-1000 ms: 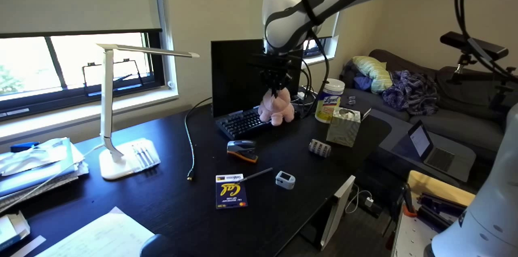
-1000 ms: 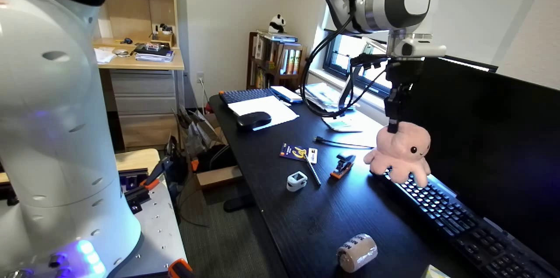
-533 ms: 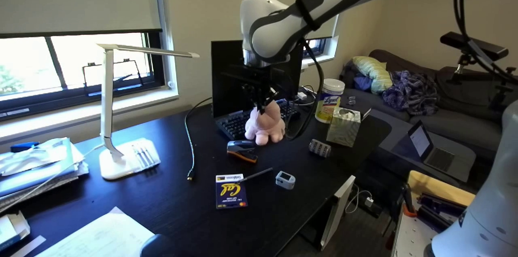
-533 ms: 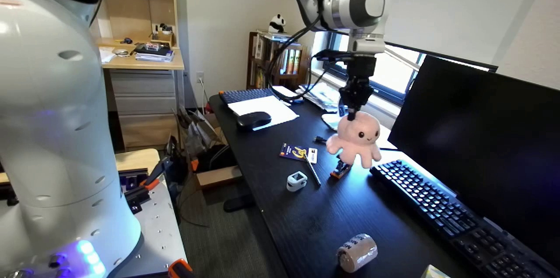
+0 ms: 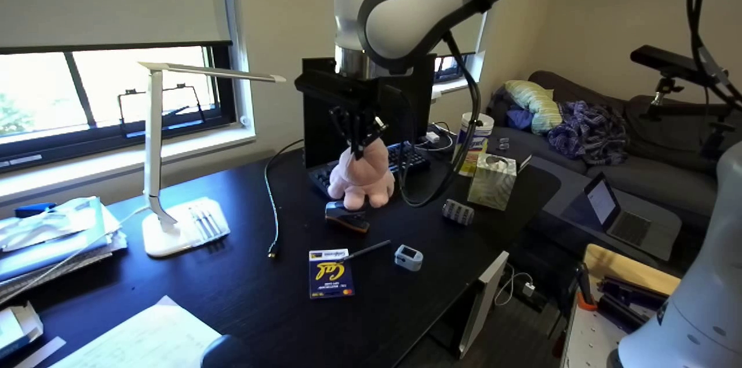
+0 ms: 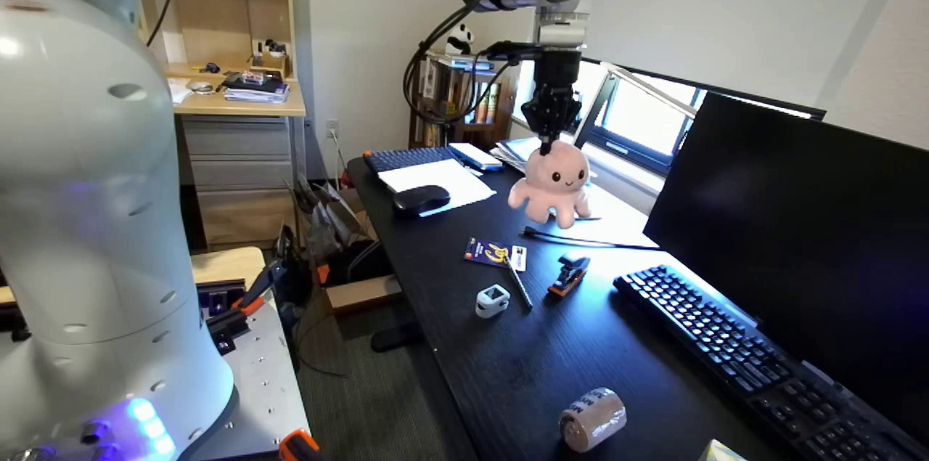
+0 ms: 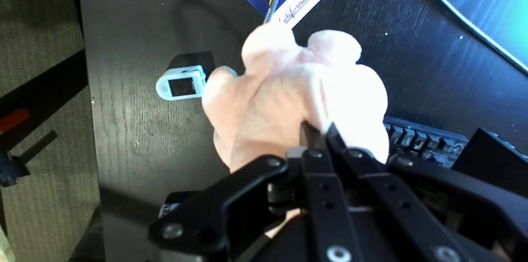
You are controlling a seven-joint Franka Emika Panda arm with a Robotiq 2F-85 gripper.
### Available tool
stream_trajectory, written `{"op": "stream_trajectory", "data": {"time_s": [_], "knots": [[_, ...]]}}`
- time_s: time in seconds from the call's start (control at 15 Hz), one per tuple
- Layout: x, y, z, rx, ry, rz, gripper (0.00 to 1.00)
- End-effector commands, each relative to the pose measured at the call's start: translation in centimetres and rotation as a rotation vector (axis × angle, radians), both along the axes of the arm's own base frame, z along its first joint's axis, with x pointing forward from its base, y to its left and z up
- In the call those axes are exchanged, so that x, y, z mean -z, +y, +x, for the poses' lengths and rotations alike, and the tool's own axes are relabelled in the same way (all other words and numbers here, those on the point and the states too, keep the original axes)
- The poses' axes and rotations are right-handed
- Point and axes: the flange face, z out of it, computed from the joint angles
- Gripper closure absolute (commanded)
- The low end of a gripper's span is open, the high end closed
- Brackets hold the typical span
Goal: Move the black case and the plush toy to the left
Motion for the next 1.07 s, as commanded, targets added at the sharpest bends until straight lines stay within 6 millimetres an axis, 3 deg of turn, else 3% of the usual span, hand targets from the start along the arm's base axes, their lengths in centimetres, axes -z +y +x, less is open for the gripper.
{"op": "stream_trajectory", "data": {"time_s": [0.0,0.27,0.67,0.73,0.8,1.0], "knots": [[0.1,-0.1,0.0,0.002,0.001,0.000,0.99],[1.1,4.9,-0.6,0.232,0.024,-0.048,0.99],[3.2,15.1,-1.1,0.537,0.032,-0.079,0.99],[3.4,16.0,-1.5,0.588,0.033,-0.081,0.99],[3.3,15.1,-2.1,0.494,0.032,-0.067,0.96],[4.0,16.3,-1.9,0.528,0.038,-0.073,0.99]]}}
